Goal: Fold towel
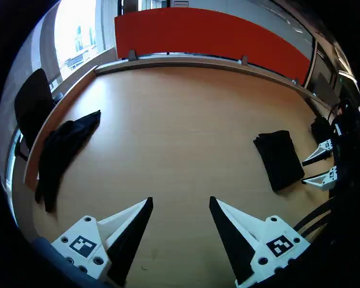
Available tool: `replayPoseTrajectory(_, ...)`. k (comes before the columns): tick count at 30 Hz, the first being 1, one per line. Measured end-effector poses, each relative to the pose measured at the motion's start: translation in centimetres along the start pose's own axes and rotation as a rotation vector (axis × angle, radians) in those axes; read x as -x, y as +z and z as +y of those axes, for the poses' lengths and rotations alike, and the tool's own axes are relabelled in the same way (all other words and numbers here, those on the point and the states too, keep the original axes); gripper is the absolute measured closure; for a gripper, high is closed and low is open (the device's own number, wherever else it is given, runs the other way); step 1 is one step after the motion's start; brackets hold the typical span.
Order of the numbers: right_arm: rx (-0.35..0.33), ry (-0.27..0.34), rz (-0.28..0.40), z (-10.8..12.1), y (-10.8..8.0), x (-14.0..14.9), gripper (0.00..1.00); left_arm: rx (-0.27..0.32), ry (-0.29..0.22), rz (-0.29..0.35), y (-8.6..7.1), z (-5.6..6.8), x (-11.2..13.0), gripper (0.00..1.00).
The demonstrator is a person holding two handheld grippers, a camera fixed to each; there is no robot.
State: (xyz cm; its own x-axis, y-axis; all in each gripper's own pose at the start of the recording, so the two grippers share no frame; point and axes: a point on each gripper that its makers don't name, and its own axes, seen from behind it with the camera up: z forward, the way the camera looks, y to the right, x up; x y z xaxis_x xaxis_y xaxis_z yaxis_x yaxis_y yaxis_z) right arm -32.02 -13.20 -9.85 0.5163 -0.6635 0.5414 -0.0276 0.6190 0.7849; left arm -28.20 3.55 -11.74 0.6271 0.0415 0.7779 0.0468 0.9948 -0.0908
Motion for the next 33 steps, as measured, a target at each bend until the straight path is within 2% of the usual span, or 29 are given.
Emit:
replayPoseTrajectory(7, 0.003, 0.019, -0.015, -0.1, 0.1, 0.8, 0.49, 0.000, 0.003, -0.002, 0.1, 0.1, 0.2, 0.14)
replayPoseTrajectory(13, 0.002, 0.025, -0.019, -0.1, 0.4, 1.2, 0.55, 0.007, 0.000, -0.001, 0.1, 0.3, 0.0, 0.14)
replayPoseTrajectory(24, -0.001, 0.038, -0.022, -0.1, 0.7, 1.5, 0.89, 0.007, 0.003, -0.001, 0.1, 0.3, 0.1, 0.14)
replayPoseTrajectory(26, 0.000, 0.041, -0.020, -0.1, 0.6, 1.4, 0.93, 0.006, 0.004, -0.002, 0.1, 0.2, 0.1, 0.14)
replayPoseTrajectory(33, 0.003, 0.048, -0.012, -0.2, 0.3, 1.2, 0.94, 0.006, 0.006, -0.001, 0.1, 0.2, 0.1, 0.14)
